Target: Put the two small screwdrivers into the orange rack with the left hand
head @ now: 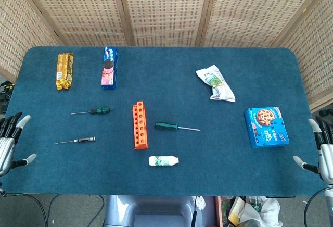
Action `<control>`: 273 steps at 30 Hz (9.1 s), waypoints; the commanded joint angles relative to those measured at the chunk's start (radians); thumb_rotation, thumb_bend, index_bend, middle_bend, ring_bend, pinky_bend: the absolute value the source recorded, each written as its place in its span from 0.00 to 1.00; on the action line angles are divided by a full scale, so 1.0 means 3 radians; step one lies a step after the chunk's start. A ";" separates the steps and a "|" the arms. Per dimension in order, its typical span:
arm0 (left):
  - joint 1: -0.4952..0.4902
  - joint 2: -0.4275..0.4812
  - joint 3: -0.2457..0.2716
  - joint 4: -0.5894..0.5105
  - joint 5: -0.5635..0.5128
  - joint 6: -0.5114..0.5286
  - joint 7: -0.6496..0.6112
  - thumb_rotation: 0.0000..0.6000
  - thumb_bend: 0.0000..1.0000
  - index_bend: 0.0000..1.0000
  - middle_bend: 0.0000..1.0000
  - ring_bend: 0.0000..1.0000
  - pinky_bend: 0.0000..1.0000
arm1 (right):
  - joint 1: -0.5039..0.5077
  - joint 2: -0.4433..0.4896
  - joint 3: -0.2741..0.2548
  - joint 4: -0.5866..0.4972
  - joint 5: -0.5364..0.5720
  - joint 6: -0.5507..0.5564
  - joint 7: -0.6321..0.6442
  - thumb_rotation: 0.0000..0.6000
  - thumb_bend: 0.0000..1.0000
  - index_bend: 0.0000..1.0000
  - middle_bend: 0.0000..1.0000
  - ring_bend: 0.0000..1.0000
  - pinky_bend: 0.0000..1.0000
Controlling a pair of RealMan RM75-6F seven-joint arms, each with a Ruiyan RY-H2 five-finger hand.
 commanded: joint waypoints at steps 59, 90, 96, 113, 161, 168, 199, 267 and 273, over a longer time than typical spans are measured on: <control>-0.1132 -0.1408 -0.0219 0.0961 -0.1312 -0.1629 0.0655 1.00 0.32 0.46 0.00 0.00 0.00 | 0.0048 0.0137 0.0026 0.0053 0.0085 -0.0243 0.0537 1.00 0.00 0.00 0.00 0.00 0.00; -0.1110 -0.1136 -0.0310 0.0573 -0.1206 -0.1458 0.0407 1.00 0.38 0.61 0.00 0.00 0.00 | 0.0069 0.0147 0.0027 0.0077 0.0106 -0.0302 0.0617 1.00 0.00 0.00 0.00 0.00 0.00; -0.0945 -0.0556 -0.0451 -0.0061 -0.0642 -0.1197 -0.0496 1.00 0.40 0.61 0.00 0.00 0.00 | 0.0067 0.0147 0.0021 0.0066 0.0095 -0.0293 0.0610 1.00 0.00 0.00 0.00 0.00 0.00; -0.1148 -0.0322 -0.0787 -0.0715 0.0141 -0.0953 -0.2677 1.00 0.41 0.64 0.00 0.00 0.00 | 0.0066 0.0148 0.0020 0.0054 0.0095 -0.0286 0.0596 1.00 0.00 0.00 0.00 0.00 0.00; -0.1725 -0.1687 -0.0824 0.0118 -0.0403 -0.1401 -0.2844 1.00 0.41 0.64 0.00 0.00 0.00 | 0.0116 0.0138 0.0037 0.0139 0.0191 -0.0440 0.0684 1.00 0.00 0.00 0.00 0.00 0.00; -0.1718 -0.1711 -0.0809 0.0148 -0.0392 -0.1408 -0.2879 1.00 0.41 0.64 0.00 0.00 0.00 | 0.0114 0.0143 0.0043 0.0148 0.0203 -0.0444 0.0705 1.00 0.00 0.00 0.00 0.00 0.00; -0.1642 -0.1885 -0.0654 0.0524 -0.0373 -0.1455 -0.2908 1.00 0.41 0.64 0.00 0.00 0.00 | 0.0124 0.0145 0.0044 0.0163 0.0210 -0.0475 0.0745 1.00 0.00 0.00 0.00 0.00 0.00; -0.1912 -0.0377 -0.0552 -0.0829 -0.0321 -0.1687 0.0486 1.00 0.18 0.42 0.00 0.00 0.00 | 0.0131 0.0142 0.0040 0.0140 0.0213 -0.0482 0.0706 1.00 0.00 0.00 0.00 0.00 0.00; -0.1985 -0.0475 -0.0497 -0.0809 -0.0484 -0.1713 0.0762 1.00 0.23 0.45 0.00 0.00 0.00 | 0.0135 0.0140 0.0041 0.0145 0.0220 -0.0493 0.0706 1.00 0.00 0.00 0.00 0.00 0.00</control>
